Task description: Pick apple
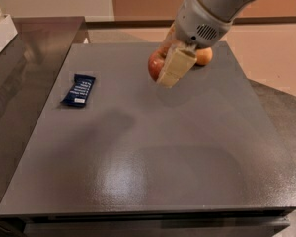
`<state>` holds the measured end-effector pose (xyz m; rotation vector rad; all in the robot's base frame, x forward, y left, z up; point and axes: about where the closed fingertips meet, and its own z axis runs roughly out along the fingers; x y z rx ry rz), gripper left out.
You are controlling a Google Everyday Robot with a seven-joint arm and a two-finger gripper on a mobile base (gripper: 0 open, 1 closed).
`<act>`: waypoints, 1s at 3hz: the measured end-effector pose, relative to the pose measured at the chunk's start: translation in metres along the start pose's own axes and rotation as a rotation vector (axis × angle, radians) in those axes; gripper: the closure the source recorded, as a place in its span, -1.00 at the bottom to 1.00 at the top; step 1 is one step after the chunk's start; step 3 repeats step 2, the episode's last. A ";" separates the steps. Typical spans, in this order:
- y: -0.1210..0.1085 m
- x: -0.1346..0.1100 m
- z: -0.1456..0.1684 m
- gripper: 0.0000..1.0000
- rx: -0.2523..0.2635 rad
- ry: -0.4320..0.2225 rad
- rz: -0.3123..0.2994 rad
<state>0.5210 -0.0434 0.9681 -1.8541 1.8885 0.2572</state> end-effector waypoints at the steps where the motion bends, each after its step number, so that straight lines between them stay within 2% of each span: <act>1: -0.007 -0.019 -0.037 1.00 0.020 -0.028 -0.030; 3: -0.007 -0.019 -0.037 1.00 0.020 -0.028 -0.030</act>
Offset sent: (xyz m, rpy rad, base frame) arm -0.0014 -0.0012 0.0338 0.0162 -0.0206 0.0196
